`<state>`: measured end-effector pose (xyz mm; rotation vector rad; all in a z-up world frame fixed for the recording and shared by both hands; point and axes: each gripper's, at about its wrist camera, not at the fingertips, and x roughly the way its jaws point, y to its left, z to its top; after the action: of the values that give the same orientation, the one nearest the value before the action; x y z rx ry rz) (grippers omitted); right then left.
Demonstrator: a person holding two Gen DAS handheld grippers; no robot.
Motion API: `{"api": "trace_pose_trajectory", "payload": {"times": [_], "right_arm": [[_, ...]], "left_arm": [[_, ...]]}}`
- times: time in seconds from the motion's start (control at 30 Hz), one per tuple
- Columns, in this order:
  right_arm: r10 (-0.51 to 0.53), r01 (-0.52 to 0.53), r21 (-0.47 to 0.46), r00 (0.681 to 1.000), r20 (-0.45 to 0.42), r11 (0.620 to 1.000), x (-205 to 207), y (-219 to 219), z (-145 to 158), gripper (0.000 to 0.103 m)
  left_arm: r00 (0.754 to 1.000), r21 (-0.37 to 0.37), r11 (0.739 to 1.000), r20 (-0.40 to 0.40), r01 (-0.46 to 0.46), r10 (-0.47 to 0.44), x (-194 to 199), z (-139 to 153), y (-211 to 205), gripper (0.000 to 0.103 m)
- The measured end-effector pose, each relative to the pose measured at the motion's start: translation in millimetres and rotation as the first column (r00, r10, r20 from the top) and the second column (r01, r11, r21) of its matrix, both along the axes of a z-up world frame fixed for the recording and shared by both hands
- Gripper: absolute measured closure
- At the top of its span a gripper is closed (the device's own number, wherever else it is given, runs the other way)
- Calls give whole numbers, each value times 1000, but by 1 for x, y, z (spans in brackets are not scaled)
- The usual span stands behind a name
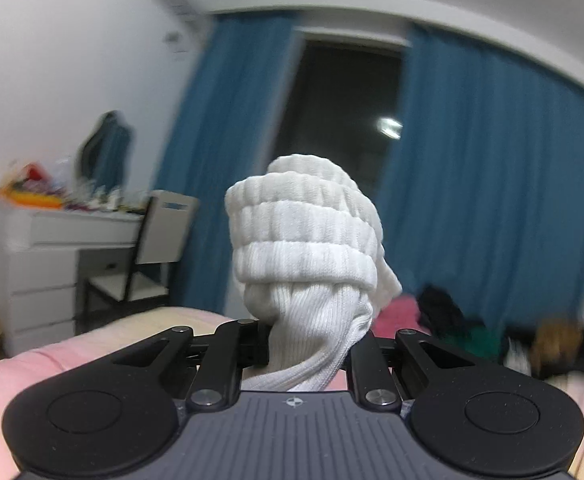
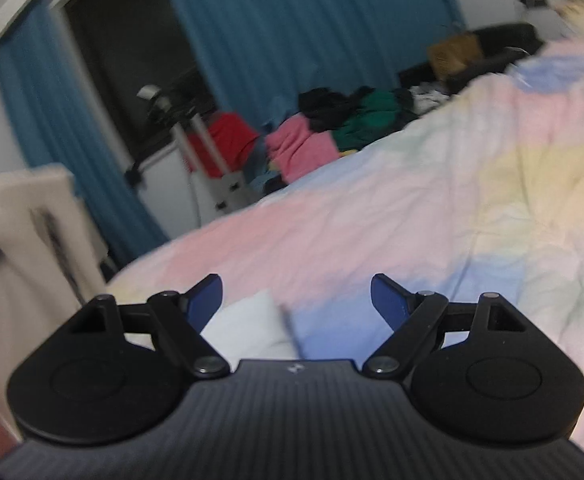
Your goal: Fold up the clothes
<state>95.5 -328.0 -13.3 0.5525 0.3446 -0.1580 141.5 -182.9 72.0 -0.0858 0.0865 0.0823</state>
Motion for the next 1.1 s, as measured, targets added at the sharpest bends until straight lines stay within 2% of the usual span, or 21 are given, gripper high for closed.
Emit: {"api": "trace_pose_trajectory", "payload": {"times": [0.07, 0.1, 0.17, 0.27, 0.37, 0.43, 0.5, 0.57, 0.67, 0.87, 1.0, 1.1], "right_arm": [[-39, 38, 22, 999, 19, 999, -1, -15, -1, 20], [-58, 57, 30, 998, 33, 998, -3, -21, -2, 20], [-86, 83, 61, 995, 51, 995, -5, -34, -5, 18], [-74, 66, 121, 995, 61, 991, -4, -48, -13, 18], [-50, 40, 156, 997, 63, 987, -1, -56, -19, 18], [-21, 9, 179, 998, 66, 984, 0, -55, -22, 18], [10, -22, 190, 998, 66, 982, 5, -51, -23, 18], [52, -66, 208, 996, 74, 976, 9, -47, -24, 18], [126, -141, 251, 989, 73, 958, 15, -41, -28, 18], [227, -227, 348, 973, 42, 910, 24, -26, -39, 18], [210, -199, 399, 978, 16, 895, 23, -22, -44, 18], [197, -185, 473, 980, 24, 862, 17, -25, -51, 18]], "left_arm": [[997, 153, 985, -31, 76, -72, 0, -41, -48, 88], [993, 203, 973, -69, 109, -97, 2, -61, -64, 88], [979, 286, 942, -151, 177, -138, 8, -100, -92, 88], [976, 369, 908, -160, 200, -150, 10, -132, -109, 87], [972, 357, 910, -176, 211, -157, 16, -130, -111, 84], [968, 350, 911, -197, 220, -158, 23, -127, -107, 73], [958, 331, 916, -248, 225, -145, 31, -122, -99, 35], [943, 303, 926, -307, 226, -130, 37, -116, -88, 20], [917, 284, 915, -357, 285, -175, 32, -113, -64, 15], [891, 320, 885, -412, 338, -192, 14, -105, -31, 11], [892, 356, 871, -416, 339, -177, -15, -91, 23, 9], [903, 413, 845, -393, 339, -171, -29, -91, 53, 6]]}}
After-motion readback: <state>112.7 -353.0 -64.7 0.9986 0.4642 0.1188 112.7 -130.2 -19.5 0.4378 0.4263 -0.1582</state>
